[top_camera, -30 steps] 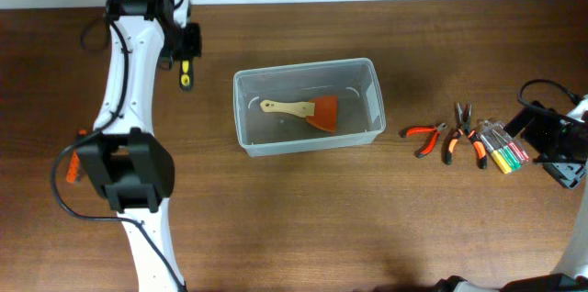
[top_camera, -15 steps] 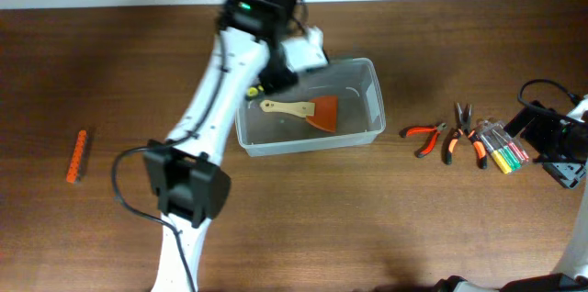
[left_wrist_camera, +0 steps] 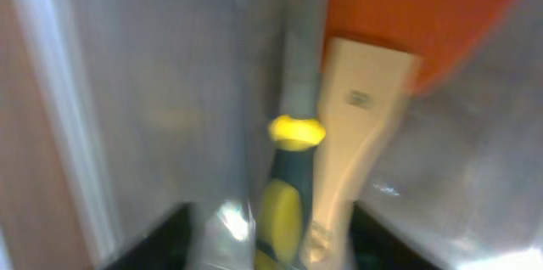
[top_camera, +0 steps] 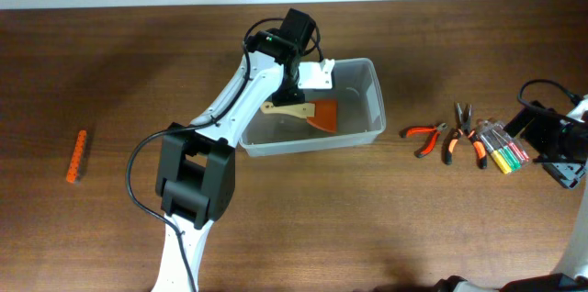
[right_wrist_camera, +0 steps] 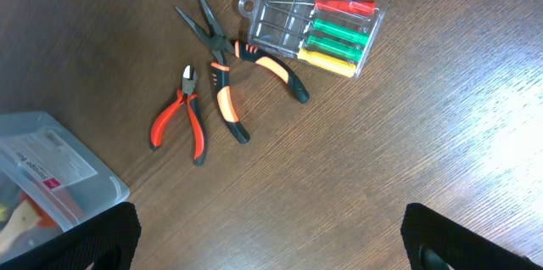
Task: Pack container
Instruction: 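Lower the file into the container and open the left gripper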
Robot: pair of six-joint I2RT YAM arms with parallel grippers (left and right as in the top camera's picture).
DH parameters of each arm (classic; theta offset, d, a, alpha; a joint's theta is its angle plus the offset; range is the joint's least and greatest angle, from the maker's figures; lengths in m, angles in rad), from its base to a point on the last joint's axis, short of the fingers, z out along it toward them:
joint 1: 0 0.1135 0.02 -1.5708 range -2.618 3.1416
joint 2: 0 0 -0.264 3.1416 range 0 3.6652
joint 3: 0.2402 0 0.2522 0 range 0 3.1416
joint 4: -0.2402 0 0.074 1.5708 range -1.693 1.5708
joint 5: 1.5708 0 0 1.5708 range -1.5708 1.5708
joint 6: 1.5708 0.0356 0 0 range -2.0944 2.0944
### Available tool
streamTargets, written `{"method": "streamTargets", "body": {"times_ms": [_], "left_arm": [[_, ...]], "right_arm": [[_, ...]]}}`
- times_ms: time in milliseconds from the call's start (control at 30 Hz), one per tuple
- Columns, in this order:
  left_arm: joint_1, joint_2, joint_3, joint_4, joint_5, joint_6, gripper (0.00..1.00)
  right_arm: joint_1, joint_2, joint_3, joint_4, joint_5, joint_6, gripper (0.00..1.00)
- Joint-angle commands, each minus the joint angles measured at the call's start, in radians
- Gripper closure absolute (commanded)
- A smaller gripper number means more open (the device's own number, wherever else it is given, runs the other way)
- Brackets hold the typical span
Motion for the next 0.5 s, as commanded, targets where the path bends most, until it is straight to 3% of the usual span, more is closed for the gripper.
{"method": "streamTargets", "body": {"times_ms": [0, 200, 367, 467], "left_arm": [[0.003, -0.015, 0.002, 0.022, -0.026, -0.006, 0.01], [0.001, -0.069, 0.117, -0.118, -0.359, -0.457, 0.01], [0.074, -0.262, 0.156, -0.309, -0.328, -0.492, 0.01], [0.215, -0.375, 0.155, -0.378, -0.275, -0.542, 0.01]], "right_arm": [[-0.003, 0.004, 0.018, -0.001, 0.008, 0.008, 0.02], [-0.003, 0.004, 0.018, 0.0, 0.009, 0.008, 0.01], [-0.003, 0.004, 0.018, 0.006, 0.008, 0.008, 0.01], [-0.003, 0.004, 0.018, 0.008, 0.008, 0.008, 0.02]]}}
